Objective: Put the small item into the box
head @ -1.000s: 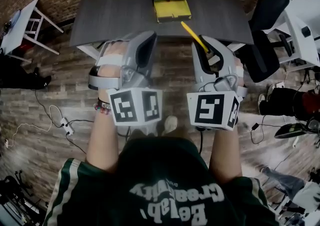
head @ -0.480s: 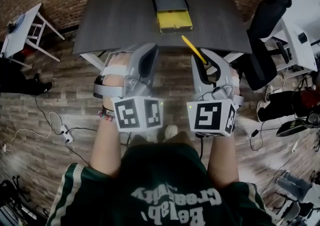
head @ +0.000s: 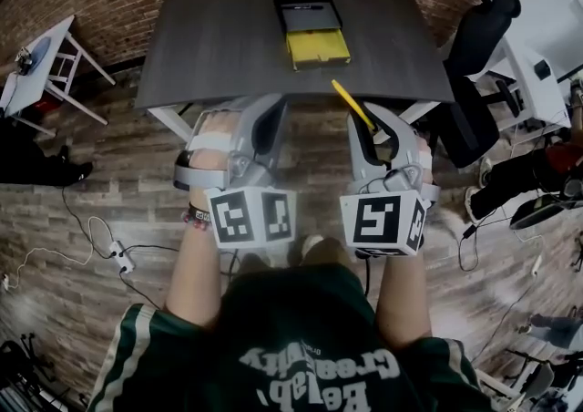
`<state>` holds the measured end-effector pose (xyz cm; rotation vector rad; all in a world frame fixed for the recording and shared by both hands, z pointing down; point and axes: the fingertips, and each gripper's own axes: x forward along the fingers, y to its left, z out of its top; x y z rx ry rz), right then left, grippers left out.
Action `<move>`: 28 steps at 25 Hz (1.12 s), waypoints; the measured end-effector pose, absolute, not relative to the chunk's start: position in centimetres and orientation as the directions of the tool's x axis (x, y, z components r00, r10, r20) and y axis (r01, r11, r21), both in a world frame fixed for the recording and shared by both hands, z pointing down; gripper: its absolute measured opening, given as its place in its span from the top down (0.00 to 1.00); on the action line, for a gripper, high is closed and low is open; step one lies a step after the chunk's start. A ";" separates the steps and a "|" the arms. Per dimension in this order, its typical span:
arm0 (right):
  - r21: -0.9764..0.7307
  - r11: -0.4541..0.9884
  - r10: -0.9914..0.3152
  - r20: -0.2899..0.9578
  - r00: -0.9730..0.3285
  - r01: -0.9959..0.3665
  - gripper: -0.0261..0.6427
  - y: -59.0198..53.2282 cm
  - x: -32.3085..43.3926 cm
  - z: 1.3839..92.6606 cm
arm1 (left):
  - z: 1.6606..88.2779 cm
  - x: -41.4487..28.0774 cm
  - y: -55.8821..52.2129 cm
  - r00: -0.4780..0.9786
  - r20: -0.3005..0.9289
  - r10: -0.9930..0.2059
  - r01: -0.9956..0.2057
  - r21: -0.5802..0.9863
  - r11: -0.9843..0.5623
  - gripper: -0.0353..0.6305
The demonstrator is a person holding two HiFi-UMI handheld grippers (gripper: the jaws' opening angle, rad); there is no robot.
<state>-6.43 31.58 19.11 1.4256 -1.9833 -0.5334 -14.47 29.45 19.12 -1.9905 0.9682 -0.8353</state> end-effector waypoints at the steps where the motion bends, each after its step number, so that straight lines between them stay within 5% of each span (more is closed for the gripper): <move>1: 0.646 0.331 -0.943 0.255 -0.214 -0.688 0.88 31.8 -6.7 19.0 | 19.0 -14.7 29.6 0.502 0.222 -0.836 -0.343 -0.836 -0.428 0.94; 28: 0.633 0.344 -0.939 0.234 -0.252 -0.694 0.88 26.1 -4.8 18.8 | 19.0 -12.8 24.0 0.490 0.235 -0.839 -0.335 -0.838 -0.430 0.94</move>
